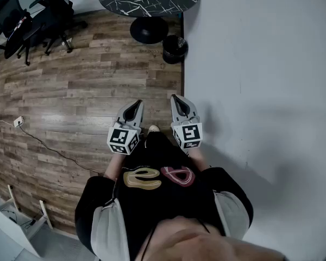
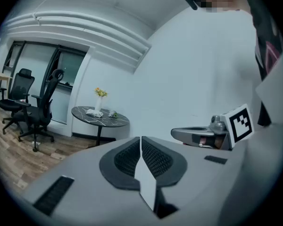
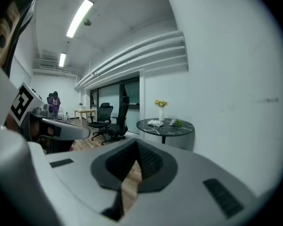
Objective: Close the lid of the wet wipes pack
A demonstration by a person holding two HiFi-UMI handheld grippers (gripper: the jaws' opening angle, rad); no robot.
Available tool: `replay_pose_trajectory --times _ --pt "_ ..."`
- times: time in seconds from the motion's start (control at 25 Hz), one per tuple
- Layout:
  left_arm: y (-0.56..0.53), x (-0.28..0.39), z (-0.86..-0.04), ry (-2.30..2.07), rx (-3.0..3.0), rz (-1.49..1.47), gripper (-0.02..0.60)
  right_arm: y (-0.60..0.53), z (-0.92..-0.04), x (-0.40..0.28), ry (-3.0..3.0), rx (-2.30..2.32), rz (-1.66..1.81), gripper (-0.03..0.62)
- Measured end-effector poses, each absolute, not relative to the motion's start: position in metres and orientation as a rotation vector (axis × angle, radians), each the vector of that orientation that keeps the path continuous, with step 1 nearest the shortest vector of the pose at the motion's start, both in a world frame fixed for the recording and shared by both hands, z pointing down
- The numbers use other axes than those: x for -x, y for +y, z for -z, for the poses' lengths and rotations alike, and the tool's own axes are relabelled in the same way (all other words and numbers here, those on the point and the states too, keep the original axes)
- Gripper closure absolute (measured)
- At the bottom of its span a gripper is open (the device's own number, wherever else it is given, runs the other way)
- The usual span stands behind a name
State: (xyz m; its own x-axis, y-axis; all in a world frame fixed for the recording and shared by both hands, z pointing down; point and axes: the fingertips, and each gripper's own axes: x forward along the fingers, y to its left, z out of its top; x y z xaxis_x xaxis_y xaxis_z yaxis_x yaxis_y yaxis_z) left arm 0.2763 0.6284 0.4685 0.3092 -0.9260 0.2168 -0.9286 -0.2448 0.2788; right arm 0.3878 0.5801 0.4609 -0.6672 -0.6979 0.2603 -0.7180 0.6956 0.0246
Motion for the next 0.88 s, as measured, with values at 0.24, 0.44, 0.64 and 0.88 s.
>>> replay_pose_trajectory --times 0.24,0.44,0.64,0.88 --pt "0.633 -0.274 -0.470 -1.681 -2.236 -0.032 0.557 0.584 -0.462 -0.384 -2.671 -1.103 -0.088 0.585" --pt "0.636 -0.269 -0.473 -1.706 -2.221 -0.022 0.557 0.582 -0.459 -0.378 -2.690 -1.083 -0.071 0.584" --pt "0.630 -0.265 -0.483 -1.691 -2.220 -0.021 0.557 0.574 -0.462 -0.372 -2.714 -1.079 -0.110 0.583" --pt "0.590 -0.256 -0.487 -1.648 -2.265 0.004 0.557 0.546 -0.473 -0.370 -2.675 -1.128 -0.152 0.582"
